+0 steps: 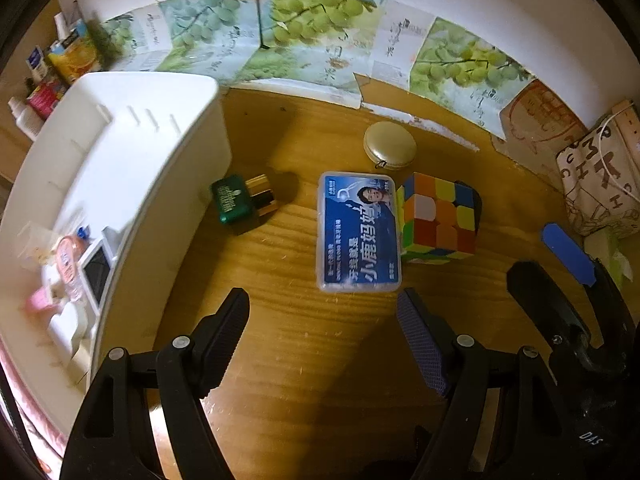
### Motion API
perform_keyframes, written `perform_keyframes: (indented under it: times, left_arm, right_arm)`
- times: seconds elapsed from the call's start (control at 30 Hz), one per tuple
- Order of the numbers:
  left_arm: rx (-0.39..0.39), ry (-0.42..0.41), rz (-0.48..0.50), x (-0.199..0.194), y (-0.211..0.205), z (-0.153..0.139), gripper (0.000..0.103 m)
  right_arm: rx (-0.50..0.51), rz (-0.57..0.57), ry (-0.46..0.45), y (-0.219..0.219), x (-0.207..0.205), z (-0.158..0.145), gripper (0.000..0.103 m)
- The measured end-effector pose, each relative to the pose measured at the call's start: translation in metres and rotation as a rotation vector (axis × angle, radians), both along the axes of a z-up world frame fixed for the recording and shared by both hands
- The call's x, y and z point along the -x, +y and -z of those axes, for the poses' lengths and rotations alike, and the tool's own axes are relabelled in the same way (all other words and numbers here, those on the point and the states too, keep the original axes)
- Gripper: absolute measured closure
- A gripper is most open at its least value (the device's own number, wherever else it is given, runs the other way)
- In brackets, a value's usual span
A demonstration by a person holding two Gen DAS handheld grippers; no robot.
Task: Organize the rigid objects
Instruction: 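Move both open grippers from the tray toward the floss box and Rubik's cube, then grasp the blue dental-floss box with the left gripper while the right grasps the Rubik's cube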
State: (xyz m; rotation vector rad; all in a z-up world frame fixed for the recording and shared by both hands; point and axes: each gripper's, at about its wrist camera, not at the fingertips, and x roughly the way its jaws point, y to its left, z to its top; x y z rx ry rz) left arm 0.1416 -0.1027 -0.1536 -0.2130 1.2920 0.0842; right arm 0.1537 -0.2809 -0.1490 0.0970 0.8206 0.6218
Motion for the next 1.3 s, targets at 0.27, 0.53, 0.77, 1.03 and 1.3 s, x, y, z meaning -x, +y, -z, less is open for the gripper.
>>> perform_keyframes:
  times: [0.27, 0.53, 0.77, 1.03, 1.3]
  left_arm:
    - [0.007, 0.006, 0.0, -0.012, -0.003, 0.018, 0.024]
    - [0.004, 0.024, 0.009, -0.021, -0.005, 0.033, 0.024]
    - [0.03, 0.031, 0.014, -0.029, -0.006, 0.037, 0.024]
    - [0.089, 0.048, 0.044, -0.035, -0.006, 0.044, 0.025]
    - [0.066, 0.076, 0.097, -0.041, -0.022, 0.052, 0.032]
  right_arm:
    - [-0.042, 0.0, 0.131, 0.002, -0.023, 0.025, 0.019]
    - [-0.077, 0.001, 0.226, 0.001, -0.035, 0.041, 0.019]
    - [-0.097, 0.011, 0.256, 0.0, -0.041, 0.046, 0.019]
    - [-0.105, 0.007, 0.299, 0.0, -0.049, 0.049, 0.019]
    - [-0.09, -0.041, 0.339, 0.01, -0.054, 0.051, 0.019]
